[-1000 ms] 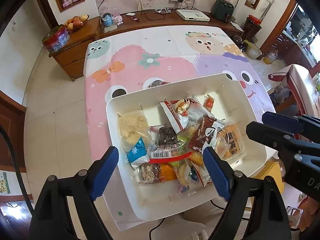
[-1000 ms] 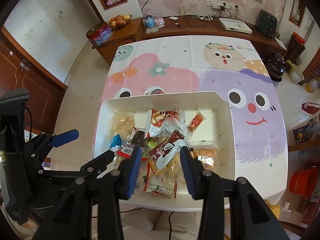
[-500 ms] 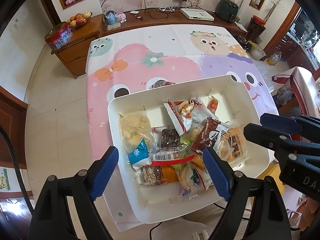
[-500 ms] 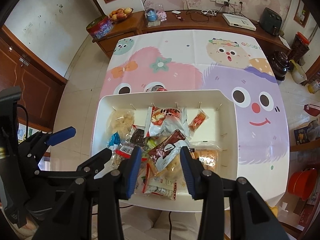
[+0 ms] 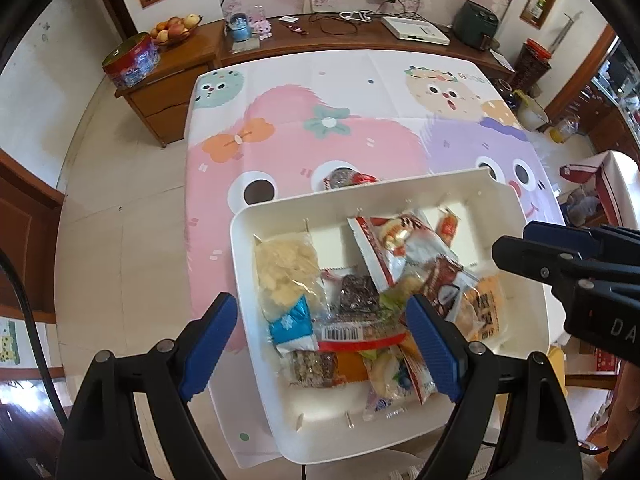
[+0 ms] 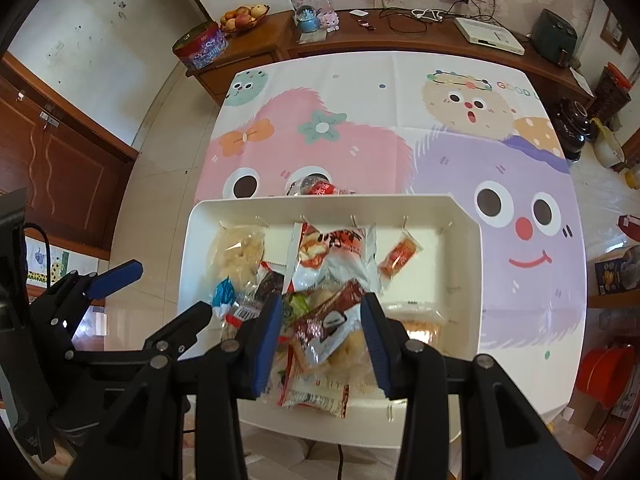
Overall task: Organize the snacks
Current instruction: 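Move the right gripper back to the last red-labelled snack bag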
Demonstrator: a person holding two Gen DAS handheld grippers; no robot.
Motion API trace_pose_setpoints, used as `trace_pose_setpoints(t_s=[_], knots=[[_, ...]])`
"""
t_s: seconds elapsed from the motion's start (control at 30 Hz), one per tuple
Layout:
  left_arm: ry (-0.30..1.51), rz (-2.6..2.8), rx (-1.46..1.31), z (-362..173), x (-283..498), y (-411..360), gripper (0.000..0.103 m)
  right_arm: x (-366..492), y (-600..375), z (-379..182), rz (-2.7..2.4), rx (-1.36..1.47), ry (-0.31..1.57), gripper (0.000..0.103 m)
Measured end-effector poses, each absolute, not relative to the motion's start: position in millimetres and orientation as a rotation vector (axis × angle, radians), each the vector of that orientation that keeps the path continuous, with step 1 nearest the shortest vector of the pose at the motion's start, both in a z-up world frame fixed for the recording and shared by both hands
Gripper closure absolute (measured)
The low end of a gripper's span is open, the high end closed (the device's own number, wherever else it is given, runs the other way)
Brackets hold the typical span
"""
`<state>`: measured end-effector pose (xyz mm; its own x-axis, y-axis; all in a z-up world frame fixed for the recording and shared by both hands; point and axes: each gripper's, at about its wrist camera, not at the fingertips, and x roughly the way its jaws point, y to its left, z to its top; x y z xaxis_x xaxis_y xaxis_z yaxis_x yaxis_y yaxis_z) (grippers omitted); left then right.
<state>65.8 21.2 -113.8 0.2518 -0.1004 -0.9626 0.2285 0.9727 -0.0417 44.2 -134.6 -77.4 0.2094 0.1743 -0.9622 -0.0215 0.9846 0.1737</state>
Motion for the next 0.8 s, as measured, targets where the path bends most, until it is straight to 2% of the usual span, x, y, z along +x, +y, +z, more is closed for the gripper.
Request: trace_pose_setpoints(t_s=[0.43, 0.8], knots=[[1.227, -0.097, 0.092, -113, 131, 39, 0.018, 112, -138, -93, 0.161, 0.135, 1.376, 0.056], [1.188, 0.009, 0.119, -127, 181, 49, 0.017, 177, -134, -130, 0.185, 0.143, 1.447, 0.044]])
